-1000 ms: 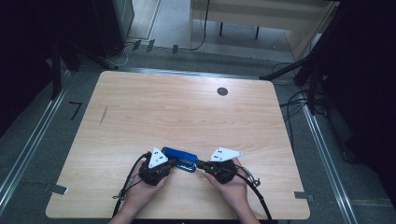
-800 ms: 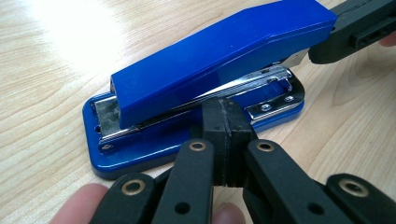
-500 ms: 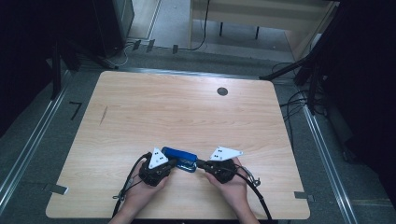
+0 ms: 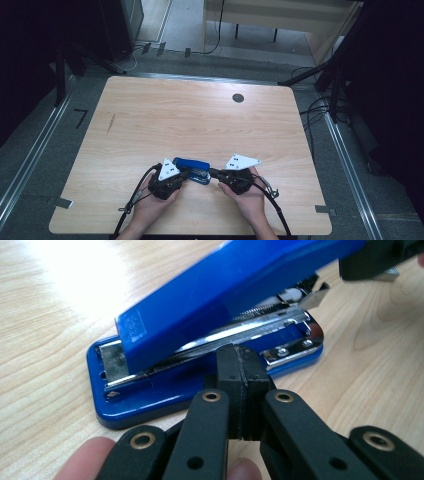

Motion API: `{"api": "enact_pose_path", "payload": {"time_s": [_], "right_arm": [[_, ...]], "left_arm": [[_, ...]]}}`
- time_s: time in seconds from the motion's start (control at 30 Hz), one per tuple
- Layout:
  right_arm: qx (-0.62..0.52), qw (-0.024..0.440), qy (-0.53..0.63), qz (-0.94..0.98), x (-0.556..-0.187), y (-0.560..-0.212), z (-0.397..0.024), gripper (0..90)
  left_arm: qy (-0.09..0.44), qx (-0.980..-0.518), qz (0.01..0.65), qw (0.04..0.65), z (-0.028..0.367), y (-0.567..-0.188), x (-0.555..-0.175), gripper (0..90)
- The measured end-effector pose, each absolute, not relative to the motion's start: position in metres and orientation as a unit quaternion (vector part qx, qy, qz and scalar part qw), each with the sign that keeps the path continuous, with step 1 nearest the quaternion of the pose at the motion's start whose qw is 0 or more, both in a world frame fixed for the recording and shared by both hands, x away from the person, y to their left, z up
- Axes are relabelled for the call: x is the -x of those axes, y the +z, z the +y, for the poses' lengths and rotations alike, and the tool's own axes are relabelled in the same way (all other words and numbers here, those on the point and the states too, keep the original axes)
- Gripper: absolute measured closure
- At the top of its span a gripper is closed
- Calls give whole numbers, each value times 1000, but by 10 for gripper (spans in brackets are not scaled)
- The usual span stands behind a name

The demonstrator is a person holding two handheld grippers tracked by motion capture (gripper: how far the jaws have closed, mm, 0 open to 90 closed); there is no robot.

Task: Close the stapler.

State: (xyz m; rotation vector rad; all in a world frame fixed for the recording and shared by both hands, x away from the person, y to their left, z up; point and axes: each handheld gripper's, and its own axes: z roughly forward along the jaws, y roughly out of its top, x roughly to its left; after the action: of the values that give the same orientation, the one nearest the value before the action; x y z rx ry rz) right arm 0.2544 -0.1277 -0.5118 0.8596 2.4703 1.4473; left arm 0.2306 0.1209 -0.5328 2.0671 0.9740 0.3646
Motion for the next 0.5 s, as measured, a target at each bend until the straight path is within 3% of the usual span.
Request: {"api": "enact_pose_path", "payload": {"time_s": [0.5], "right_arm": [[-274, 86, 500, 817, -256, -494, -120, 900]], "left_arm": [[150, -825, 364, 406, 113, -533, -229, 900]]}}
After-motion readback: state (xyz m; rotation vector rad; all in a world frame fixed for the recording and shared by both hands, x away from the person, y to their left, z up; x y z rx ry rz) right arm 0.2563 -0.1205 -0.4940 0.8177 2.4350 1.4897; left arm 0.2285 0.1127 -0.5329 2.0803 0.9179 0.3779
